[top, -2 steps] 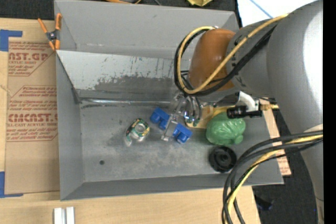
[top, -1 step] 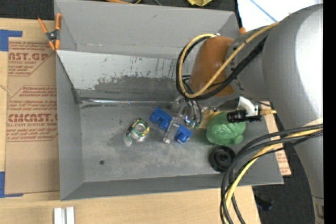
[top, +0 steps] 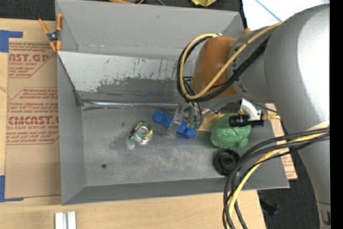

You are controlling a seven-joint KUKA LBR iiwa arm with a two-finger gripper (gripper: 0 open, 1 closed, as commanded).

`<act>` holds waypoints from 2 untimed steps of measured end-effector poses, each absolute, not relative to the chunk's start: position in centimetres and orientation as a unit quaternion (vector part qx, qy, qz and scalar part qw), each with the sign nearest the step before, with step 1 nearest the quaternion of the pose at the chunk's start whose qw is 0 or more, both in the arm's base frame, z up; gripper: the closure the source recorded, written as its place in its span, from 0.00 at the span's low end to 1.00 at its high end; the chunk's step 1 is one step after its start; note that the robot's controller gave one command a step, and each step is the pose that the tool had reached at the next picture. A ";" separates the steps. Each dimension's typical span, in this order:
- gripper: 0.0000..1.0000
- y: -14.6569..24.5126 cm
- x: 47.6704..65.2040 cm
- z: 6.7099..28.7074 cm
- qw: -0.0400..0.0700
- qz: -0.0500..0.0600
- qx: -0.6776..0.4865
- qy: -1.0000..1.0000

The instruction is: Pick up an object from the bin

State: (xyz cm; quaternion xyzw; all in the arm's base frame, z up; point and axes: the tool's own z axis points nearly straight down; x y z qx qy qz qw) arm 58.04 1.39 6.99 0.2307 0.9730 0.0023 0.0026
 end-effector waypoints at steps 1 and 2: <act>1.00 1.4 58.0 7.0 0.003 0.002 0.231 0.973; 1.00 1.4 57.9 7.8 0.001 0.002 0.231 0.973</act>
Offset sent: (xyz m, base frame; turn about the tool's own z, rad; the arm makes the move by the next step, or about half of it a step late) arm -0.0001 -0.0001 0.0250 0.0002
